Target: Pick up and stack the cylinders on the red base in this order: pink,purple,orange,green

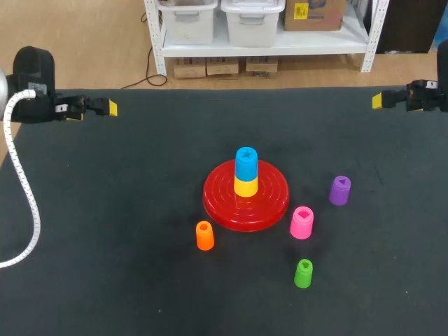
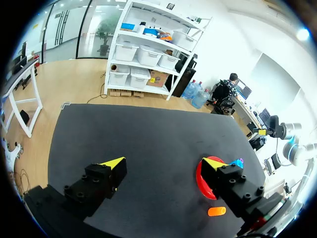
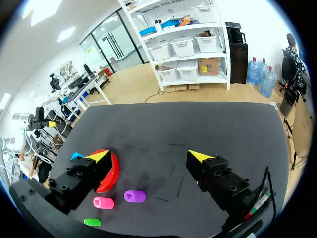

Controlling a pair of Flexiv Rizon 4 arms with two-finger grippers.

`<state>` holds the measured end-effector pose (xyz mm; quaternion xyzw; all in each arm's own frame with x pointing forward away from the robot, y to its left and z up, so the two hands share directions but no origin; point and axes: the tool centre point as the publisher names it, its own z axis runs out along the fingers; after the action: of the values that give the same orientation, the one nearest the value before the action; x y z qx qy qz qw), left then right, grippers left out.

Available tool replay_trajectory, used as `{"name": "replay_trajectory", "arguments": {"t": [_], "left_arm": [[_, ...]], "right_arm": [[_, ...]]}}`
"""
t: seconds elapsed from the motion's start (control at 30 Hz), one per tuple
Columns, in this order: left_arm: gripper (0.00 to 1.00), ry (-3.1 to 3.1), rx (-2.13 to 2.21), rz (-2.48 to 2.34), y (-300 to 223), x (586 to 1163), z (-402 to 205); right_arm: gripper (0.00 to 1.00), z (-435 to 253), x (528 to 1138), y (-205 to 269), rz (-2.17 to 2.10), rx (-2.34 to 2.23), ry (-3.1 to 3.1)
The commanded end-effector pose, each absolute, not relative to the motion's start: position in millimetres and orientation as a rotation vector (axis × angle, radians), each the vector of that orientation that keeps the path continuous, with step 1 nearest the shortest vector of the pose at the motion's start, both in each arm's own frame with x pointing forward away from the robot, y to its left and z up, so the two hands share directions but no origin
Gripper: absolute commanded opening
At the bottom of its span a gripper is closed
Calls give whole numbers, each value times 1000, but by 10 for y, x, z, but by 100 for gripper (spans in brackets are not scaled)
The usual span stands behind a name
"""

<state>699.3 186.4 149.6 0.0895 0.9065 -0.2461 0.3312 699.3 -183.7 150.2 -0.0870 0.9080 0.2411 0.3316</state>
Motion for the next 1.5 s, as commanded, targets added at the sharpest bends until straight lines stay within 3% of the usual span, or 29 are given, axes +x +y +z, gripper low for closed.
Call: {"name": "replay_trajectory", "arguments": {"t": [0.03, 1.2, 1.5], "left_arm": [[100, 2376, 231, -636, 1851, 6996, 1505], [100, 2376, 231, -636, 1851, 6996, 1505], [100, 1994, 1174, -718, 1130, 6645, 2071]], "right_arm": [[100, 1500, 6994, -1844, 633, -230, 2373], [100, 1500, 6994, -1844, 633, -230, 2373], [100, 1500, 6994, -1844, 633, -230, 2373]]}}
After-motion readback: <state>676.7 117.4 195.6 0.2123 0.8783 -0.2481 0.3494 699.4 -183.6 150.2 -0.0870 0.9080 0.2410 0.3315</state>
